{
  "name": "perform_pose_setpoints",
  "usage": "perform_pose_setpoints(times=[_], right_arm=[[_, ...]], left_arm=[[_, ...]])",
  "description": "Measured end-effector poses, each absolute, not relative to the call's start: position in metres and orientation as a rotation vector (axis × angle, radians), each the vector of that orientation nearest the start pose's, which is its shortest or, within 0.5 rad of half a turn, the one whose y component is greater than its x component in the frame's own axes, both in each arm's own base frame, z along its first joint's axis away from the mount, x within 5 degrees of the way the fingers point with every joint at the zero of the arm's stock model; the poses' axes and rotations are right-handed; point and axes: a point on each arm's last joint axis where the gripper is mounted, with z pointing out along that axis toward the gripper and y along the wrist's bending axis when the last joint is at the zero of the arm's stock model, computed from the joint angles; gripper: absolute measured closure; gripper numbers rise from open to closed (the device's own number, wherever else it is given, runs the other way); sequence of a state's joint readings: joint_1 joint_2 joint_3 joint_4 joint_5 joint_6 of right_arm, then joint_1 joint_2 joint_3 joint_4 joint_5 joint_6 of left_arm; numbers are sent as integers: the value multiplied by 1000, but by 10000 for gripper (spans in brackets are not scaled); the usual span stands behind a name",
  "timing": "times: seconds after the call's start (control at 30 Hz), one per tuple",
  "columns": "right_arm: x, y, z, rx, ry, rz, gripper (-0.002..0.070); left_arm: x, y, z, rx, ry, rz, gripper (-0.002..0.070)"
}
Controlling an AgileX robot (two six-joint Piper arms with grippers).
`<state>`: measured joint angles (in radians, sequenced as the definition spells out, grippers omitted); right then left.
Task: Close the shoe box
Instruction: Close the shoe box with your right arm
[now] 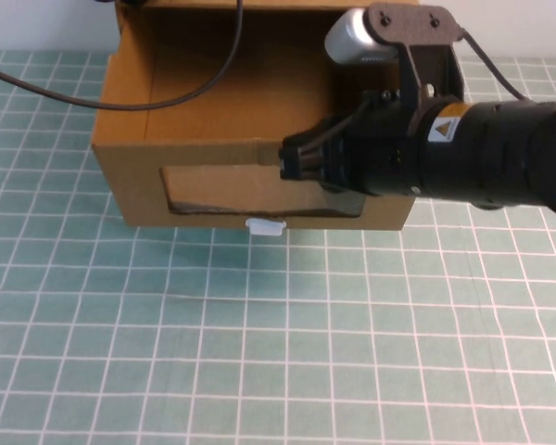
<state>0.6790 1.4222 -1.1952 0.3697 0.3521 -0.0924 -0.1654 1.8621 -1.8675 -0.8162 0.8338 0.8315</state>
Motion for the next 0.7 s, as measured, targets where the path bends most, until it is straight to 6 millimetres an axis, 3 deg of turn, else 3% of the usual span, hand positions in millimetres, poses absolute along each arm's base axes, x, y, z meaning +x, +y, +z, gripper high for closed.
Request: perform_pose_setpoints(times=[0.33,0.57,0.7], right_arm=[[275,216,363,-481,2040,686,687],[267,218,384,-577,2107,713,687],[261,218,382,-632,2189,729,687]], left_arm=[[417,-119,388,713,1951,-574,680],[417,-119,388,713,1951,-574,680],[417,-119,388,713,1951,-574,680]])
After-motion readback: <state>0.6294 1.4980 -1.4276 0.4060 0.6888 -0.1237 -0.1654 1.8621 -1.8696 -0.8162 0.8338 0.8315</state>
